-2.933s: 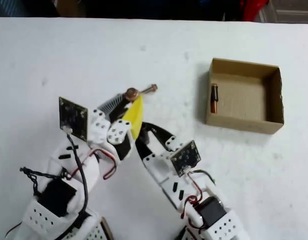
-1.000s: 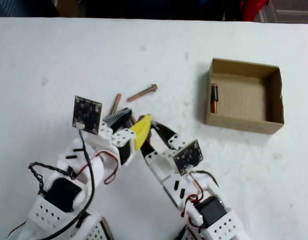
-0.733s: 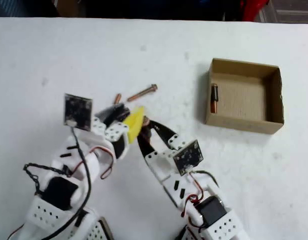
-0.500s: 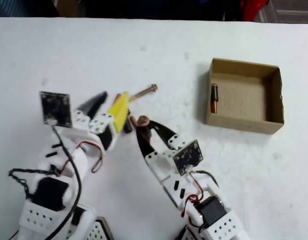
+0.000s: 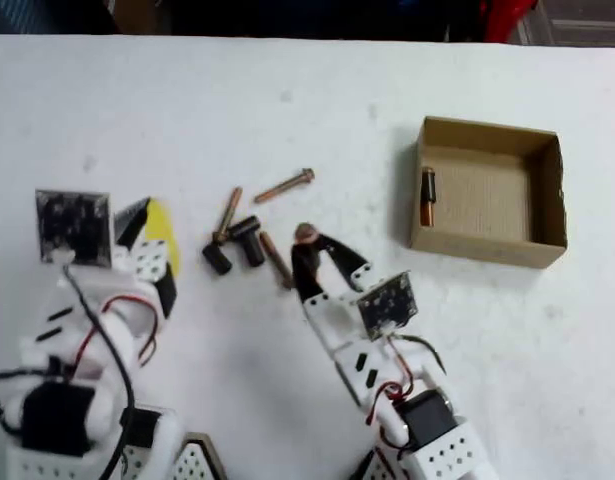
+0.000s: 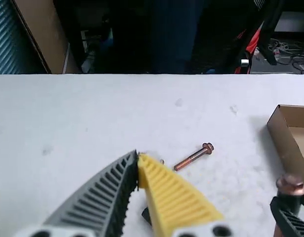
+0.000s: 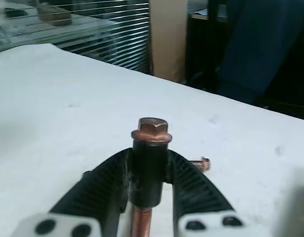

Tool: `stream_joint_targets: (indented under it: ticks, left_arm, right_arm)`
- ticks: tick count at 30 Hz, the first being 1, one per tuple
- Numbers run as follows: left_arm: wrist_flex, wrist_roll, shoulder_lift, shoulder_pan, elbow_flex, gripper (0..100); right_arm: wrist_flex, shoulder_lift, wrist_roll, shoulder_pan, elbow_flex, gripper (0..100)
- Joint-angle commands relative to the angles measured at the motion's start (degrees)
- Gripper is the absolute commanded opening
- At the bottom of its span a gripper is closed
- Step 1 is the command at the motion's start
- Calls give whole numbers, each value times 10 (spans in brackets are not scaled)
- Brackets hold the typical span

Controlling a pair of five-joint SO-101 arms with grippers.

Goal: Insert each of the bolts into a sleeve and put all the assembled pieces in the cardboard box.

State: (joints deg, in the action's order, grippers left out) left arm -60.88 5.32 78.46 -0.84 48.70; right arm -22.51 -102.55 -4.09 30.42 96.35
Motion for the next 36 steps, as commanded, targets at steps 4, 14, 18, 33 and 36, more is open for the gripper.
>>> stream_joint_targets:
  ticks: [4,14,18,33,36]
  left_arm:
    - [-24,-10,116,28,11,23]
    - [-41,-38,240,90,97,23]
    - [-41,-38,260,101,139,23]
    - [-41,-38,259,100,332,23]
    - [-41,-38,259,98,375,23]
  right_arm:
    - [2,-7,0,-40,-4,16]
    - [-96,-7,0,-125,-102,16]
    - [-147,-7,0,-138,-148,16]
    - [-295,-6,-76,-176,-339,17]
    - [-314,0,-85,-177,-362,17]
